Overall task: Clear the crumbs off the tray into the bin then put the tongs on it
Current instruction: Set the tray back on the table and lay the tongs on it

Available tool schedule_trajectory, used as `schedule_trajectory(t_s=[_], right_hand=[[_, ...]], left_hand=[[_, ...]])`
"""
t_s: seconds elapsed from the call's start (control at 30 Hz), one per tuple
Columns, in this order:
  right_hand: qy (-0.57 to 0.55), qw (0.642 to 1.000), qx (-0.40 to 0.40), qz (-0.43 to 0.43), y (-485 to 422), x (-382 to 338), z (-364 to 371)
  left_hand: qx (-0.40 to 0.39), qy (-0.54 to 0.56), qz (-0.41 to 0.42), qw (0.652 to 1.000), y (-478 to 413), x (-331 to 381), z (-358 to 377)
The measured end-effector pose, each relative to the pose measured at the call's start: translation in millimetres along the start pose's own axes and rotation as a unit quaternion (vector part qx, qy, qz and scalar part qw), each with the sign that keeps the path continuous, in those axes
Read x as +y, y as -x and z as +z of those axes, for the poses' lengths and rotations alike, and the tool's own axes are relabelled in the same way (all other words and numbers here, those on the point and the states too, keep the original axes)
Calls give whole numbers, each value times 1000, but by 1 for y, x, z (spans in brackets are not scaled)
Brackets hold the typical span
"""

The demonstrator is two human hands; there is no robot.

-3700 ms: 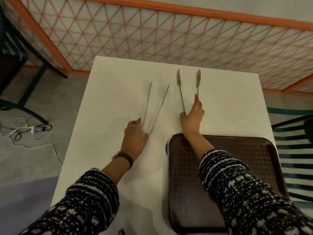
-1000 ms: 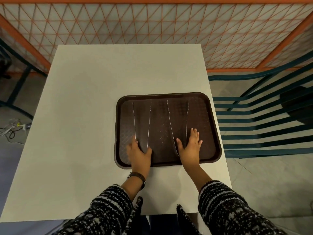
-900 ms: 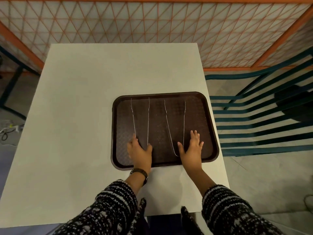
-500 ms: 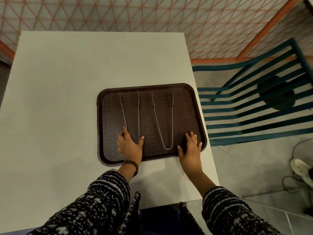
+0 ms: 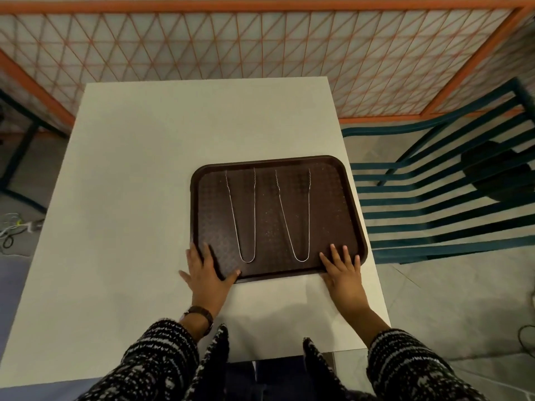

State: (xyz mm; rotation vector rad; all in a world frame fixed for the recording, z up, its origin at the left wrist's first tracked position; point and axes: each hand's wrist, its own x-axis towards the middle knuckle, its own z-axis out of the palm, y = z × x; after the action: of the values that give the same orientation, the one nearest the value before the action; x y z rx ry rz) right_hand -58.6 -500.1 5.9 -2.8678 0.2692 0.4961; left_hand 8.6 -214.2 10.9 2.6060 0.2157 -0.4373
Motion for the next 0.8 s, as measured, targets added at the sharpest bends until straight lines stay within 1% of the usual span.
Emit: schedule_trajectory(t_s=[0.1, 0.2, 0.33, 0.4, 0.47, 0.53, 0.57, 0.6, 0.67, 0.73, 0.8], right_hand=[[-4, 1000, -11, 12, 1, -5, 0], [4, 999, -44, 23, -2, -7, 4], [-5, 999, -28, 31, -8, -18, -2], [-45, 998, -10, 39, -10, -20, -2], [-86, 996, 13, 5, -9, -26, -6], [-100, 993, -2, -61, -9, -35, -8], [-108, 991, -11, -77, -10, -40, -6], [-119, 990, -18, -70, -13, -44, -5], [-144, 989, -9, -24, -19, -53, -4], [-160, 987, 9, 17, -25, -59, -3], [-163, 986, 7, 40, -30, -63, -2]], left_hand=[[-26, -4, 7, 1000, -4, -3, -3], [-35, -9, 20, 999, -12, -8, -8], [-46, -19, 34, 998, -23, -10, -15], [-40, -43, 49, 997, -25, -8, -18], [-26, -62, 92, 993, -25, -3, -18], [-26, -63, 147, 987, -25, 4, -15], [-32, -59, 166, 984, -24, 8, -12], [-41, -51, 173, 983, -24, 11, -9], [-55, -30, 163, 985, -23, 16, -3], [-56, -12, 148, 987, -23, 16, 2], [-56, -4, 138, 989, -23, 15, 5]])
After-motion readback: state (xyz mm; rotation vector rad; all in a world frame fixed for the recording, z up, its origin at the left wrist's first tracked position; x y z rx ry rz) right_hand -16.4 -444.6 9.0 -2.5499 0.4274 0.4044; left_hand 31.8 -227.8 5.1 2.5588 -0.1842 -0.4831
